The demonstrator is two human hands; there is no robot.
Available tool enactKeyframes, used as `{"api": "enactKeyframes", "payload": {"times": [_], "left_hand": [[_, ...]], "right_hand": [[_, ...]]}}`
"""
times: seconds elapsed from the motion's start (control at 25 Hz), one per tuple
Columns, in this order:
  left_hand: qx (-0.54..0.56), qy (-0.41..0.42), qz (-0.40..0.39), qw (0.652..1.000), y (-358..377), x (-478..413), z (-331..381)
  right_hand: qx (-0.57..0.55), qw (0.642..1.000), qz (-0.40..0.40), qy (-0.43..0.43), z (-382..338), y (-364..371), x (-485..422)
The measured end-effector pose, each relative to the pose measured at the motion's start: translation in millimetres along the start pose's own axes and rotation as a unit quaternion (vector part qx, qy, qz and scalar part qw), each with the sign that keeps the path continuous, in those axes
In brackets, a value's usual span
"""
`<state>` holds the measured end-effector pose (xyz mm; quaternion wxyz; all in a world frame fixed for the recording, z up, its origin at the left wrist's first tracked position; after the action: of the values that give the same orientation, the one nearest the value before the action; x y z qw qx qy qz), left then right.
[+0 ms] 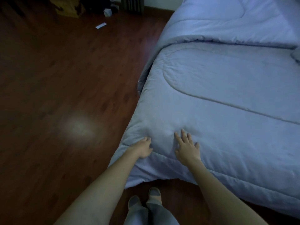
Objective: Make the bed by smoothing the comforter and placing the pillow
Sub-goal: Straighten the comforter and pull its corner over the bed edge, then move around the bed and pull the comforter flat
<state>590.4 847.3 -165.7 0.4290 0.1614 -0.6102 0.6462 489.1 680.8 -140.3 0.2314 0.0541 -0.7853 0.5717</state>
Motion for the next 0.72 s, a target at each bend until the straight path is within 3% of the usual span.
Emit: {"api": "enactKeyframes", "payload": {"times": [0.12, 0.28, 0.4, 0.52, 0.72], "left_hand": [[-0.046, -0.001, 0.011, 0.999, -20, 10, -4], [0.062, 0.058, 0.188, 0.978, -139, 42, -15], [0.162, 0.112, 0.295, 0.935, -243, 76, -36], [0.269, 0.182, 0.389, 0.862, -334, 122, -65], [0.392, 0.263, 0.378, 0.797, -438, 168, -158]], "right_hand": [[-0.032, 0.999, 0.023, -0.001, -1, -22, -5], [-0.219, 0.961, 0.161, -0.047, -50, -107, -48], [-0.334, 0.891, 0.287, -0.111, -123, -189, -78], [-0.409, 0.818, 0.366, -0.174, -201, -267, -97], [-0.541, 0.688, 0.411, -0.257, -326, -346, -117]]}}
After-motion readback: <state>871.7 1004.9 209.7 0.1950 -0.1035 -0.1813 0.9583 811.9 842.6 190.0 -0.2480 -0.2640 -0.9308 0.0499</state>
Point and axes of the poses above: each hand's wrist, its own x-axis away from the middle knuckle, its own y-axis out of the palm, z = x × y, the point moved 6 cm from there along -x, towards the middle knuckle, and after that the axes turned 12 degrees about -y, right-handed, at the moved point
